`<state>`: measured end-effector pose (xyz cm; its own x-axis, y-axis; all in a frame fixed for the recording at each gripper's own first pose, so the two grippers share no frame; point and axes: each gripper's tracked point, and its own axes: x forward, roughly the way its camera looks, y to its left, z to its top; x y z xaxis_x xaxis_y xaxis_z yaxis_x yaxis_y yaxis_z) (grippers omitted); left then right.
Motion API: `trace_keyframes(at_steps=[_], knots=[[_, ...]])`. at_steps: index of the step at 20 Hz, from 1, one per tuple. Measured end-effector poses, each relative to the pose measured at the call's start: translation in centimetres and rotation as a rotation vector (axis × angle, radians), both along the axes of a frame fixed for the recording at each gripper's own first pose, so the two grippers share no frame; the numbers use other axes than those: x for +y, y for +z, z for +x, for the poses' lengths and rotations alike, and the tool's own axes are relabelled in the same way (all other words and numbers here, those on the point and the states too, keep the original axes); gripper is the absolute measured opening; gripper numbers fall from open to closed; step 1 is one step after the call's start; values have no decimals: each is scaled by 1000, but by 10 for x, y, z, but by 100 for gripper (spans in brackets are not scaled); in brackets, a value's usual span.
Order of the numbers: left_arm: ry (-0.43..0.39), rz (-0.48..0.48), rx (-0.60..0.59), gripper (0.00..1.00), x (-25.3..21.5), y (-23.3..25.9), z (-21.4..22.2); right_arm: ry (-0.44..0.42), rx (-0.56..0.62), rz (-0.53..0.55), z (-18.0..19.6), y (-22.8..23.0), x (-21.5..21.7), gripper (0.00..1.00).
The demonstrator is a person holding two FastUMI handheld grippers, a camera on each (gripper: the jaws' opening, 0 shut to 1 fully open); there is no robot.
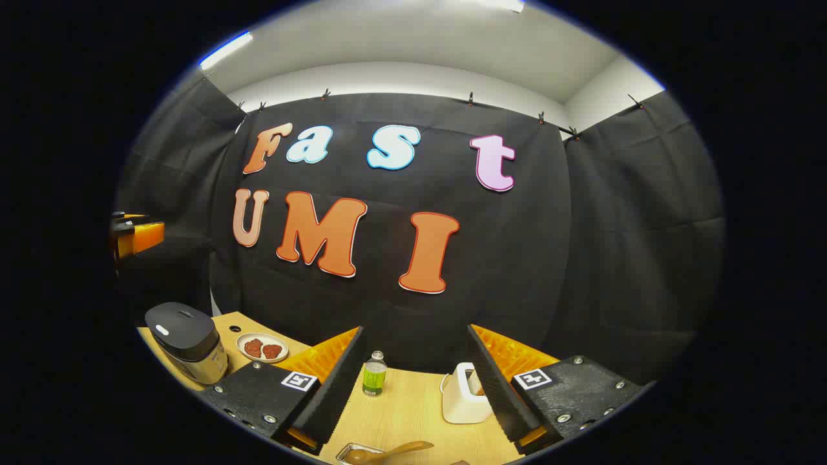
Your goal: Close the left gripper, press the button to open the rice cooker; take a wooden spoon from the chopstick holder with the right hand, scoop a spoonful of rice and pour it into the rice cooker, then put the wooden spoon back into the chopstick holder.
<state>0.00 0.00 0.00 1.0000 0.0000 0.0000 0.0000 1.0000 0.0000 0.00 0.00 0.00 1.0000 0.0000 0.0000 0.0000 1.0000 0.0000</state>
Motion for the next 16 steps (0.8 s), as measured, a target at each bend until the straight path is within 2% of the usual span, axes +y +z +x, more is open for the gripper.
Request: trace_keyframes(at_steps=[1, 2, 3, 5, 6, 7, 8, 10, 11, 12, 15, 16], knots=[[0, 1, 10, 99, -1, -4, 2, -18, 11, 8, 0, -1, -2, 97], [-17, 1, 2, 94, -8, -3, 2, -31, 13, 19, 0, -2, -1, 97], [-28, 10, -4, 99, -11, -1, 4, -32, 11, 27, 0, -3, 3, 95], [-52, 34, 6, 99, -13, -5, 11, -41, 36, 15, 2, -10, 4, 97], [-69, 36, 3, 94, -14, -5, 10, -60, 45, 8, 2, -12, -2, 95], [-81, 39, 1, 94, -14, -5, 12, -71, 50, 11, 3, -12, -3, 95], [-86, 44, 9, 99, -11, -8, 14, -74, 59, 20, 2, -12, 0, 95], [-95, 42, 11, 99, -8, -11, 18, -78, 62, 33, 3, -9, 4, 95], [-100, 41, 8, 94, -8, -10, 19, -83, 57, 32, 4, -7, 6, 95], [-100, 45, 4, 96, -6, -9, 21, -85, 55, 31, 4, -7, 8, 95], [-102, 52, -17, 94, -2, -4, 25, -71, 66, 30, 7, -7, 21, 97], [-104, 52, -21, 94, -2, -3, 26, -67, 68, 29, 8, -7, 23, 95]])
